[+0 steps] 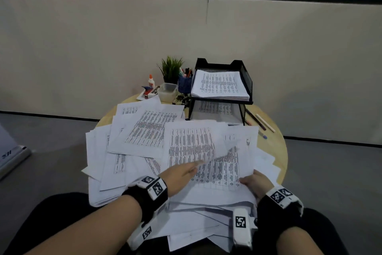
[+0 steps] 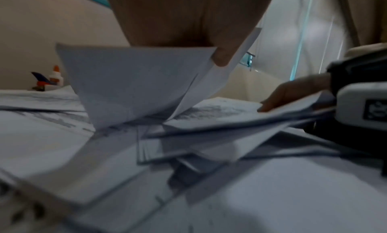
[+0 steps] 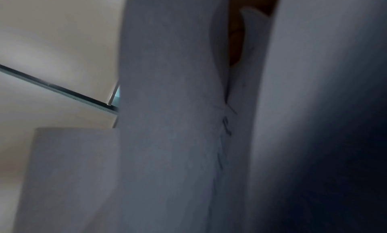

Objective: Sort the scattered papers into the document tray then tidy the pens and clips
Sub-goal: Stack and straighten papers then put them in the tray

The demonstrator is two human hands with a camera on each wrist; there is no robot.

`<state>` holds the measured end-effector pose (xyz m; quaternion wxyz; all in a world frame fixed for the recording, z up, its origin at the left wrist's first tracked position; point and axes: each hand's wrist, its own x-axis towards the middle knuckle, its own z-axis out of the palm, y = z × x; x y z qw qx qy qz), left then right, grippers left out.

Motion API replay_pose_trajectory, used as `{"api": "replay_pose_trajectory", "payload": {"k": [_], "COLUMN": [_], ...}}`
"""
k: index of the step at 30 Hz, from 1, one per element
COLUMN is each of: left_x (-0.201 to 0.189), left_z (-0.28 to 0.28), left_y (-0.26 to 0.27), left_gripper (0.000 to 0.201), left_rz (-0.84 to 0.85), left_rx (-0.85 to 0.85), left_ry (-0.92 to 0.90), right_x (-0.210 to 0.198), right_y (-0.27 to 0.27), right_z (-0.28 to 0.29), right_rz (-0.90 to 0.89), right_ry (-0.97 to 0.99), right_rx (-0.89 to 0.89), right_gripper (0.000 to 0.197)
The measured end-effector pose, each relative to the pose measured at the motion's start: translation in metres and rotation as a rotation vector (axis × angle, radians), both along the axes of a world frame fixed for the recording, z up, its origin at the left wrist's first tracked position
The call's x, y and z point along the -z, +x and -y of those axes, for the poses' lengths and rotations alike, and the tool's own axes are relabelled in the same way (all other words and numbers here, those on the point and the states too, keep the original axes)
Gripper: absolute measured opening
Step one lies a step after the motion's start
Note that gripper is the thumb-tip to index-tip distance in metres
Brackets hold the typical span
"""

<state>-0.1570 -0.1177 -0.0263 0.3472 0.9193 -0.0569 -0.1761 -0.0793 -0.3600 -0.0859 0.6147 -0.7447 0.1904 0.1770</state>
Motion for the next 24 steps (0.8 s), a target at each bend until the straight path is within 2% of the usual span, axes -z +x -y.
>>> {"api": "replay_pose_trajectory", "payload": {"k": [2,4,7,8,11,12,14,17,19,20,22,24], "left_x": [0.004,0.006,0.011,0.013,0.02,0.019,0.012,0.009,0.022,0.03,0.045,0.054], "left_z": [0.005,0.008,0.013,0.016,0.023,0.026,0.032,0.028,0.009,-0.001,-0.018,-0.023], "left_y": [-0.002,-0.003,-0.001,-0.002,-0.001,-0.002,-0.002,0.008,0.023,0.029,0.038,0.039], "left_gripper": [0.042,0.042,0.044,0.045,0.052,0.055,0.056,0.053,0.053,0.057,0.065,0.068], "left_rz": [0.004,0.01,0.011,0.005,-0.038,-0.045,-0.028,0.041,0.095,0.072,-0.026,-0.105], "left_rx": [0.081,0.157,0.262,0.295,0.373,0.375,0.315,0.003,-0.234,-0.321,-0.354,-0.301], "left_ry": [0.05,0.102,0.184,0.229,0.34,0.332,0.209,0.021,0.109,0.195,0.343,0.425], "right_x": [-0.002,-0.006,-0.005,-0.005,-0.001,-0.002,-0.004,-0.007,-0.009,-0.009,-0.011,-0.008], "right_y": [0.001,0.003,0.009,0.01,0.014,0.013,0.012,0.011,0.012,0.014,0.015,0.017], "right_z": [0.002,0.006,0.012,0.011,0.008,0.006,0.003,0.004,0.005,0.006,0.009,0.011], "right_rz": [-0.023,-0.06,-0.115,-0.119,-0.126,-0.126,-0.11,-0.09,-0.102,-0.117,-0.123,-0.125], "right_ry": [-0.004,0.087,0.322,0.332,0.144,0.069,-0.092,-0.197,-0.228,-0.238,-0.226,-0.152], "right_rx": [-0.019,0.031,0.103,0.091,-0.032,-0.102,-0.192,-0.252,-0.292,-0.299,-0.26,-0.208], "right_gripper": [0.016,0.014,0.037,0.041,0.061,0.057,0.035,0.029,0.011,0.012,0.02,0.011]}}
